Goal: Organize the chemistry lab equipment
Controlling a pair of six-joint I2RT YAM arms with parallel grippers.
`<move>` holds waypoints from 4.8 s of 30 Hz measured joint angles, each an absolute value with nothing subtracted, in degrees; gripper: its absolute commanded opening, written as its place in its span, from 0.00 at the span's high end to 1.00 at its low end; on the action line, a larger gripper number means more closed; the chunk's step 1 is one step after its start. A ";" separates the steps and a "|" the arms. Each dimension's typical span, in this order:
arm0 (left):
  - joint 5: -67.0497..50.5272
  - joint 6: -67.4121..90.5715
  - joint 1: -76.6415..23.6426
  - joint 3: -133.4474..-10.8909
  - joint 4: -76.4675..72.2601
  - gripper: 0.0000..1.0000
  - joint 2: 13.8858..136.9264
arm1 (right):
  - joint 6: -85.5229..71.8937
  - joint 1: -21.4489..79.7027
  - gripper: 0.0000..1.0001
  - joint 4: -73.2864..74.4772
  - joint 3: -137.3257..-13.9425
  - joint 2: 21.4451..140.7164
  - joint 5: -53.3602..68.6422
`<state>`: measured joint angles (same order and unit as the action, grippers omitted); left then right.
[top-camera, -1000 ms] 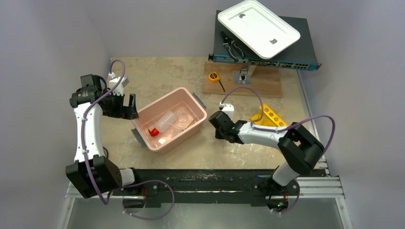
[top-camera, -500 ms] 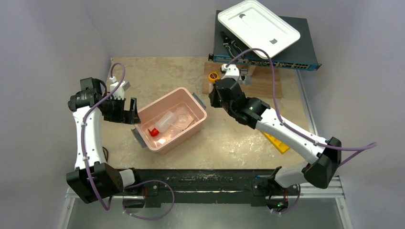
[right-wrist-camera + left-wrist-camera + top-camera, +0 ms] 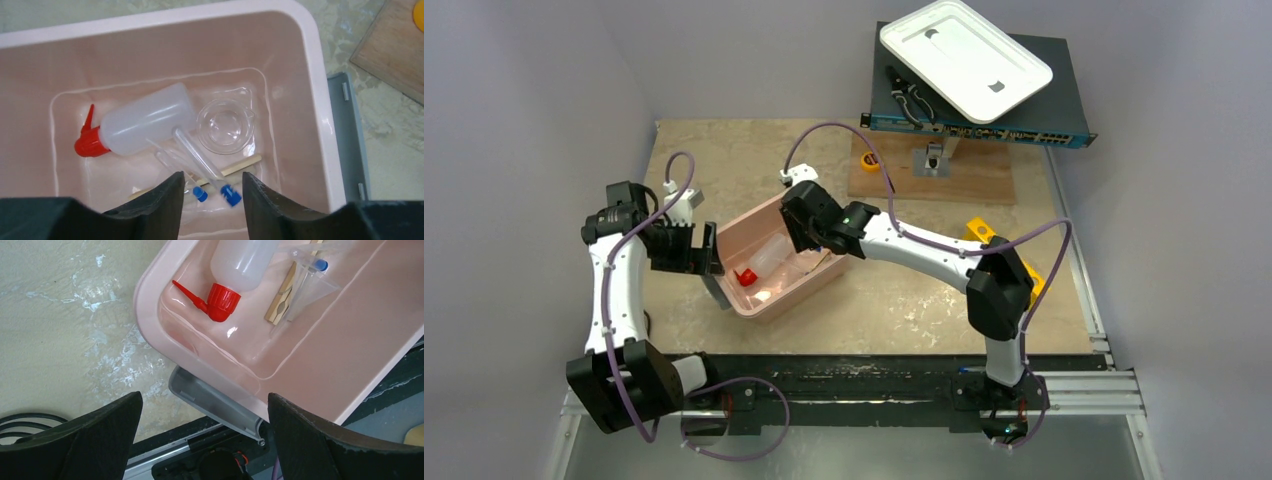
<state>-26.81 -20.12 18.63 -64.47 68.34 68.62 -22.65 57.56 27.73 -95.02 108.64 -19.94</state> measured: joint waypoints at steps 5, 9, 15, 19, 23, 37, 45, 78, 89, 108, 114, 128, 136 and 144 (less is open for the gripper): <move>-26.70 -20.10 18.63 -62.57 65.89 0.15 68.66 | -21.43 56.90 0.39 29.15 -95.24 109.73 -19.86; -25.61 -20.34 18.63 -62.52 64.77 0.23 68.64 | -21.30 55.88 0.41 29.08 -95.37 108.47 -19.94; -22.65 -21.02 18.63 -62.46 64.55 0.30 67.83 | -20.03 52.93 0.42 28.21 -95.37 107.28 -22.74; -20.88 -22.06 18.63 -62.15 64.47 0.34 66.59 | -19.22 51.99 0.43 28.21 -95.33 107.28 -24.45; -19.22 -22.76 18.63 -61.06 63.86 0.34 66.06 | -18.96 51.75 0.47 27.33 -94.32 107.28 -24.91; -16.49 -23.11 18.26 -58.76 58.83 0.35 69.38 | -21.74 51.31 0.79 24.16 -84.31 104.86 -25.78; -13.85 -20.97 11.60 -62.50 55.27 0.35 73.76 | -31.18 51.77 0.81 25.93 -76.69 98.06 -27.68; -17.65 -20.53 8.32 -78.96 63.92 0.00 71.26 | -40.21 38.63 0.11 39.88 -97.97 80.42 -29.30; -19.55 -20.88 9.47 -79.09 66.81 0.00 70.67 | -43.53 19.40 0.10 41.39 -103.33 77.49 -19.84; -20.84 -22.17 9.85 -79.31 68.31 0.00 70.32 | -54.04 9.04 0.19 28.88 -91.22 76.97 -12.08; -20.82 -22.48 10.28 -79.31 68.34 0.00 70.02 | -56.97 8.93 0.46 24.08 -87.50 77.67 -10.85; -20.84 -23.20 10.52 -79.26 68.31 0.00 69.19 | -58.39 8.97 1.00 14.92 -85.14 73.41 -8.54; -24.86 -23.18 11.05 -84.05 71.81 0.00 69.60 | -45.21 16.19 1.00 13.74 -85.89 73.49 -2.26; -39.86 -24.08 11.62 -106.96 80.95 0.00 73.41 | -27.22 30.68 1.00 14.55 -89.86 76.44 5.08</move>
<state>-39.86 -24.08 11.62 -106.96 80.95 73.41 -27.22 30.68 14.55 -89.86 76.44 5.08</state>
